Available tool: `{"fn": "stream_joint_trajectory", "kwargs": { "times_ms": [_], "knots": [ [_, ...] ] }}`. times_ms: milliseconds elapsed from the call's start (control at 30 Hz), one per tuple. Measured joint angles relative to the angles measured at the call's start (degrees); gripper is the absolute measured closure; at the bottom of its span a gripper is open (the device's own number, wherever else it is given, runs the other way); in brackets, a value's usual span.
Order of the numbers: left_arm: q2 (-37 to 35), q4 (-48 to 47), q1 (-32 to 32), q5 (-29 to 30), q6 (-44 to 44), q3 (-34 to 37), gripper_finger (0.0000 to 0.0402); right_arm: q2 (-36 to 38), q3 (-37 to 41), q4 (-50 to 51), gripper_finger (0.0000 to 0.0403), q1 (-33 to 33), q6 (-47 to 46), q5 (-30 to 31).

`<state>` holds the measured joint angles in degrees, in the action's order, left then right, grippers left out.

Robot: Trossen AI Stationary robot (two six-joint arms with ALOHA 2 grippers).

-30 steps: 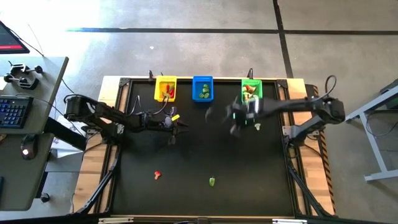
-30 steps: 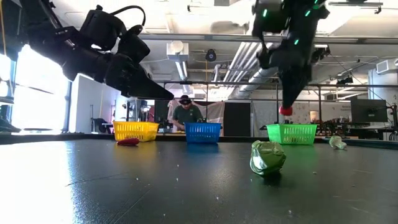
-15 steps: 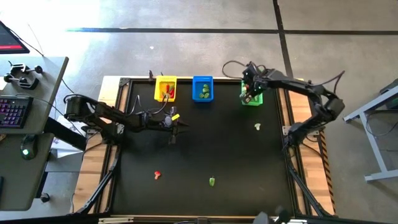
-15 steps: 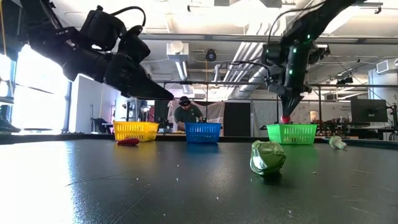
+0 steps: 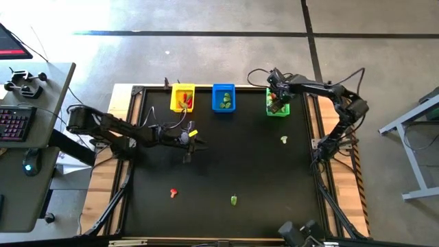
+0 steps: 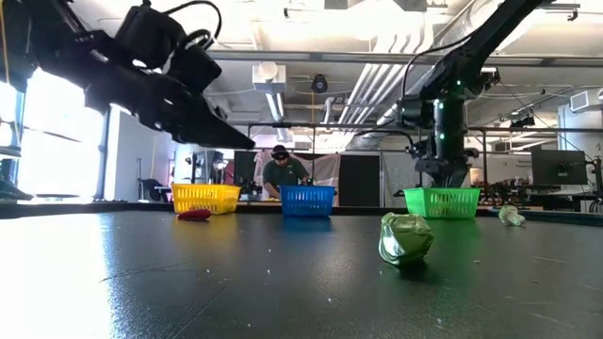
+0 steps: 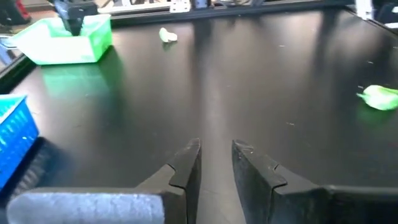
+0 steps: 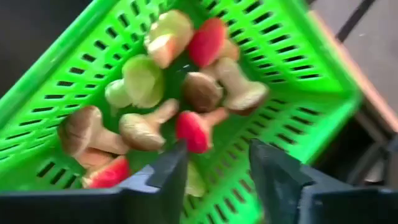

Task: Sort produce into baskets
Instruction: Put the orange mushroom into the yellow bin

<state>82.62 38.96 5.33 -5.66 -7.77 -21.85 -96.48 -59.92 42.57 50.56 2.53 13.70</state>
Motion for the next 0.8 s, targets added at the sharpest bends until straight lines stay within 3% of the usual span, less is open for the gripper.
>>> {"fn": "stream_joint_trajectory", "kwargs": {
  "times_ms": [167,300,500,733,800],
  "knots": [
    [-6.9,-8.3,-1.8,0.2,0.0,0.0,0.0336,3.4,0.0,0.2,0.0193,-1.1,0.3,2.3],
    [-14.4,-19.4,-3.5,0.3,0.1,-0.6,0.0350,7.9,0.0,0.4,0.0190,-4.2,-1.1,2.2],
    [-21.1,-42.4,-8.9,0.9,0.7,-6.8,0.0379,12.9,0.7,-7.2,0.0270,-13.4,-3.6,2.4],
    [-21.5,-57.1,-17.0,1.0,3.1,-12.4,0.0400,13.3,6.7,-24.9,0.0385,-23.3,-6.6,-0.8],
    [-21.5,-60.0,-19.4,1.0,4.2,-12.7,0.0399,13.2,8.9,-29.3,0.0397,-25.8,-7.5,-0.8]
  ]
}}
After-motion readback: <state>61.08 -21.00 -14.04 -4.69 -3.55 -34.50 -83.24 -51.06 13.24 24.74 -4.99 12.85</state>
